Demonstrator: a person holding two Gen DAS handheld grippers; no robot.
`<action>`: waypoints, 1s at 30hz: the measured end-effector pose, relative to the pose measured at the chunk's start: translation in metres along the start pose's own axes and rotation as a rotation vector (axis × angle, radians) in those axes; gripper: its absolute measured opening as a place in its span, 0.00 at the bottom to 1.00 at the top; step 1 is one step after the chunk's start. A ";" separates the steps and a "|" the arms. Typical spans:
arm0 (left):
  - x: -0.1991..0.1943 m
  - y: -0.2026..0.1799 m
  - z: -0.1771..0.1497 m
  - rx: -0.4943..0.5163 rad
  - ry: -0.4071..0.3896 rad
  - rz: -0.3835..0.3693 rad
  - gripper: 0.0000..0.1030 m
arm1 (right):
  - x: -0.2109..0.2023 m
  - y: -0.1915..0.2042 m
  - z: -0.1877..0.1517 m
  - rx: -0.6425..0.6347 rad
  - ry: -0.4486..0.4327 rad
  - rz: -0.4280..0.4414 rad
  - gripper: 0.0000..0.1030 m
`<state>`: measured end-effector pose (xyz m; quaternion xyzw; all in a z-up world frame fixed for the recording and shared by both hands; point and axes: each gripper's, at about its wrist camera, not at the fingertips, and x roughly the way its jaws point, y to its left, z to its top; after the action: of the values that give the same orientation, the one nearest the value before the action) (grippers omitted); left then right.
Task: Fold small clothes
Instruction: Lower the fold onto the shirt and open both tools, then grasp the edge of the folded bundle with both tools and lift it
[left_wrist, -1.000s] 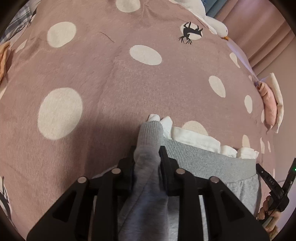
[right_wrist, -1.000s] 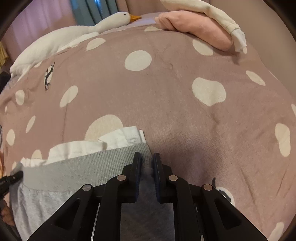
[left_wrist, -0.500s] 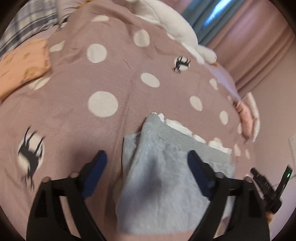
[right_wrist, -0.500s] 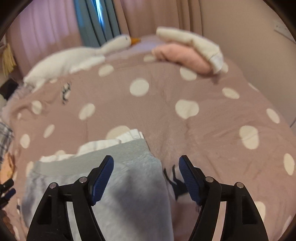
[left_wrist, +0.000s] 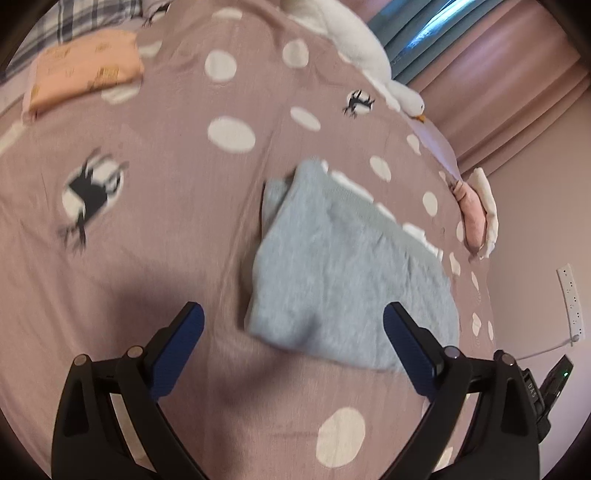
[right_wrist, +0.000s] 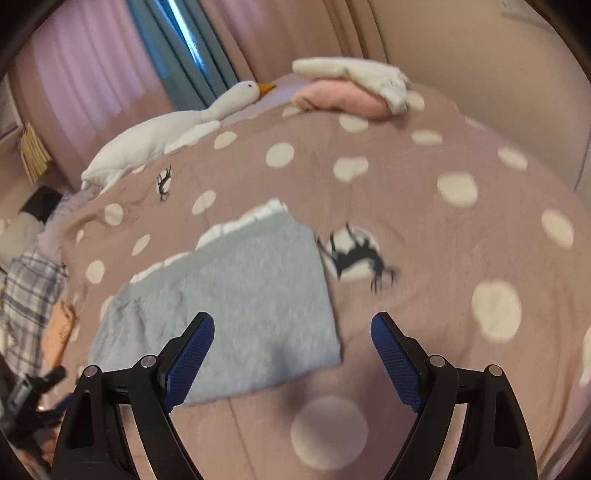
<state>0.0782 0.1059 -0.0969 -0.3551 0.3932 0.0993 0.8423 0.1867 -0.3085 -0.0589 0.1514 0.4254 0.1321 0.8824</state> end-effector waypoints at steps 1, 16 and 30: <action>0.003 0.001 -0.003 -0.001 0.006 -0.003 0.95 | 0.003 -0.004 -0.005 0.018 0.019 0.011 0.84; 0.069 -0.004 -0.011 -0.014 0.098 -0.032 0.83 | 0.061 -0.025 -0.045 0.236 0.184 0.192 0.84; 0.069 -0.005 0.012 -0.055 0.068 -0.071 0.20 | 0.090 -0.018 -0.019 0.258 0.163 0.240 0.21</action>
<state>0.1341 0.1029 -0.1400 -0.3949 0.4060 0.0679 0.8213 0.2282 -0.2894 -0.1409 0.3017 0.4876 0.1925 0.7963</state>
